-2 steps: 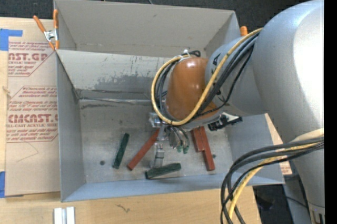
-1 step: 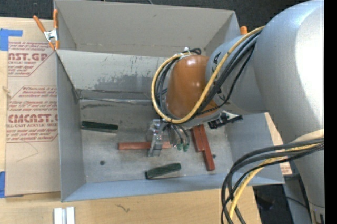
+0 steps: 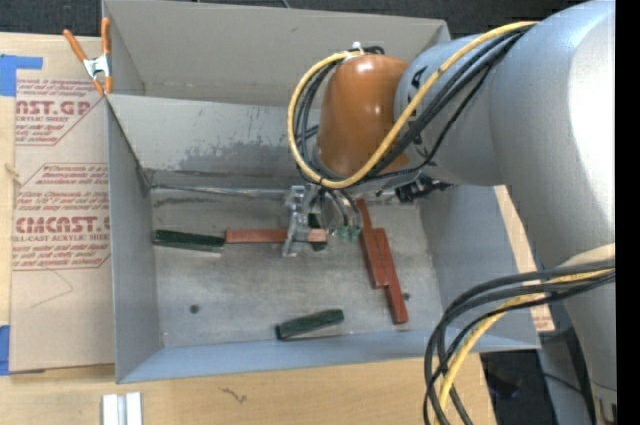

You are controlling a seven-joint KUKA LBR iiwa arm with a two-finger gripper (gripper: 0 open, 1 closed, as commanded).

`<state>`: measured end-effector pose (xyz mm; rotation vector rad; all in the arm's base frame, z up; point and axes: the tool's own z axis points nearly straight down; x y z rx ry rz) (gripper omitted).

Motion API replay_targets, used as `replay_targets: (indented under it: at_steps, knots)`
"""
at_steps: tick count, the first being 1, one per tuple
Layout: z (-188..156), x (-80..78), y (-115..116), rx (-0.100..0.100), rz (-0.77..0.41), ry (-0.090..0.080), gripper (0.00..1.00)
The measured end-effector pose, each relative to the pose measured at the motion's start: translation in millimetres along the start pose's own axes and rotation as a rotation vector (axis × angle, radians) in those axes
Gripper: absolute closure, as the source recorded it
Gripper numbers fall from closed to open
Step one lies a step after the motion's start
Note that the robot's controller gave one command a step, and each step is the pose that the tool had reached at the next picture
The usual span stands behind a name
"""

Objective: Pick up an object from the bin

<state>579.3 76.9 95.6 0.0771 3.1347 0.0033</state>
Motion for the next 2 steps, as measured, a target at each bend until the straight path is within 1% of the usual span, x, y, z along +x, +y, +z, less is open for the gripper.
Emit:
replay_targets:
  at_steps: [1, 2]
  knots:
    - [-73, 9.6, 6, 0.000, -0.024, -0.002, 1.00]
    - [-121, 2.8, -5, 0.001, -0.036, -0.002, 1.00]
